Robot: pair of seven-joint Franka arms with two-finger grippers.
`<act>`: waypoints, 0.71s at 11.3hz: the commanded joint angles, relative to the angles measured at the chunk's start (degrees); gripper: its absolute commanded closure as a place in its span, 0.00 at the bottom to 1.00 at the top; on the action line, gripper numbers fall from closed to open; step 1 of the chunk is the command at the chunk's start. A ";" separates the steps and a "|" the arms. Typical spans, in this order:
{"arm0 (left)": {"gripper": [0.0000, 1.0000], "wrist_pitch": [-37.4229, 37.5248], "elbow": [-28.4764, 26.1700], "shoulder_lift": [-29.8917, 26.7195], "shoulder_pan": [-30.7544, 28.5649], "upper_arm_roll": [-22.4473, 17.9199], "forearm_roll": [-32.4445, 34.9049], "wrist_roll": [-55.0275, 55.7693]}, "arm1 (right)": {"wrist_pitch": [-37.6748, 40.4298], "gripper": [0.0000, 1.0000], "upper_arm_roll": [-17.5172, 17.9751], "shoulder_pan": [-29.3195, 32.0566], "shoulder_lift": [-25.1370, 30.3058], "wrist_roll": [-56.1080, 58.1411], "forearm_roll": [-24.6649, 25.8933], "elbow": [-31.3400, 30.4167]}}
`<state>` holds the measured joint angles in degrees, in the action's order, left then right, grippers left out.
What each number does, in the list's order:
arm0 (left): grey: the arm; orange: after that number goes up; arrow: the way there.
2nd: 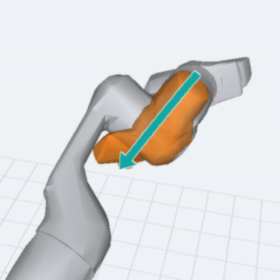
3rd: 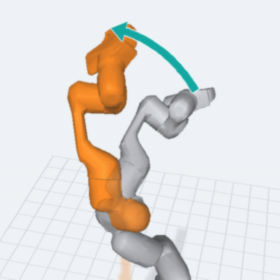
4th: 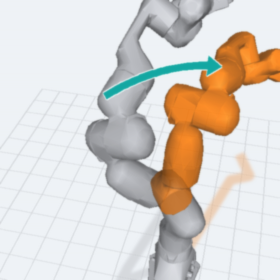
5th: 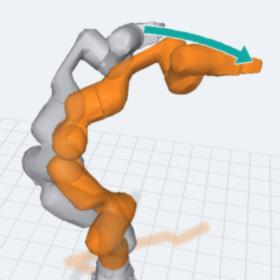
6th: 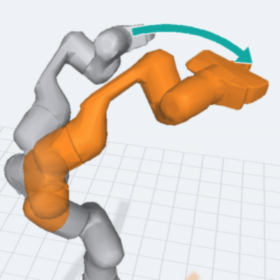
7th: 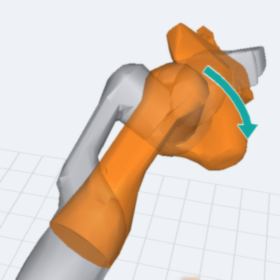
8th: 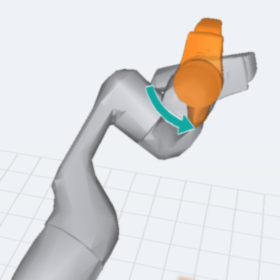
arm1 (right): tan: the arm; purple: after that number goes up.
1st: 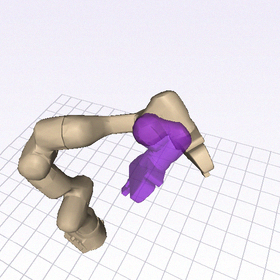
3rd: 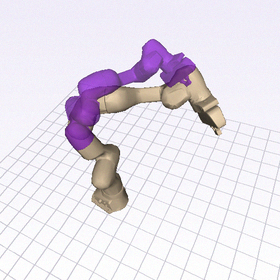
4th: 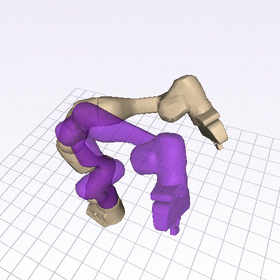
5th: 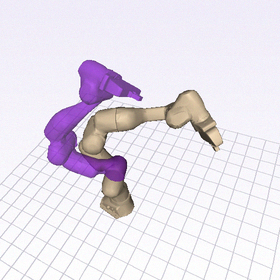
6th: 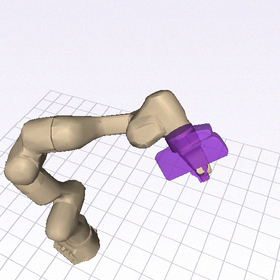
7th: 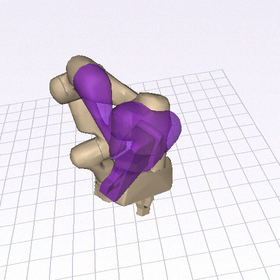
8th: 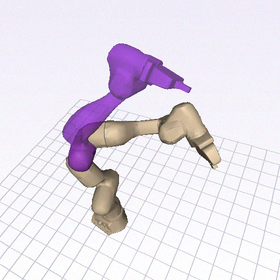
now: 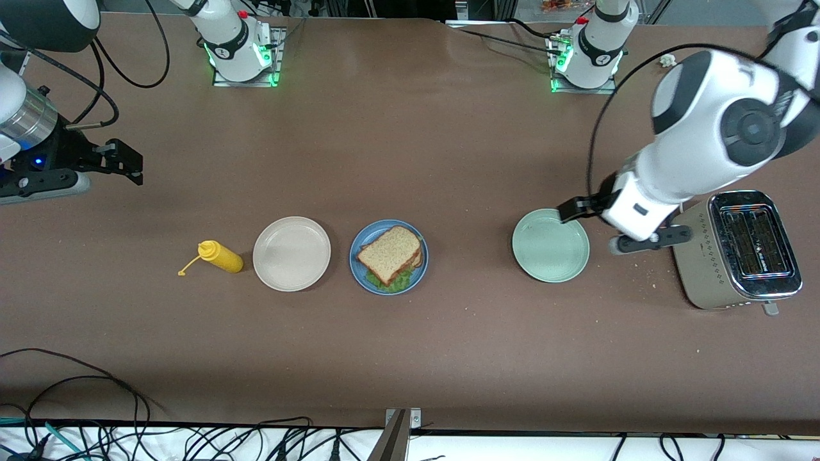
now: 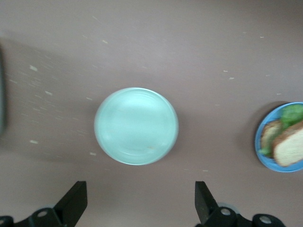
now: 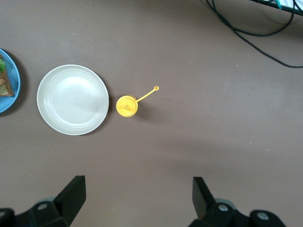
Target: Make sandwich in blue plate with both arms
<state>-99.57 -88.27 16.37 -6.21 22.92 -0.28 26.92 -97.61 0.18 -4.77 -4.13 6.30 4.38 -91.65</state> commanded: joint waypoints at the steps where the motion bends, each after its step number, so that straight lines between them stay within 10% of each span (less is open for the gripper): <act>1: 0.00 7.34 1.94 -3.36 -4.93 0.37 5.11 -12.72 | 2.25 0.00 -0.44 -0.50 -0.18 -0.59 1.50 2.96; 8: 0.01 12.03 2.05 -6.35 -12.24 0.64 5.03 -24.70 | 6.64 0.00 0.44 -1.21 -0.27 -3.39 -2.78 3.93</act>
<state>-88.50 -85.58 11.42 -16.80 22.75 3.78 5.33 -93.81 0.35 -5.48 -4.09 5.69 4.75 -89.19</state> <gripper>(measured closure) 0.009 0.000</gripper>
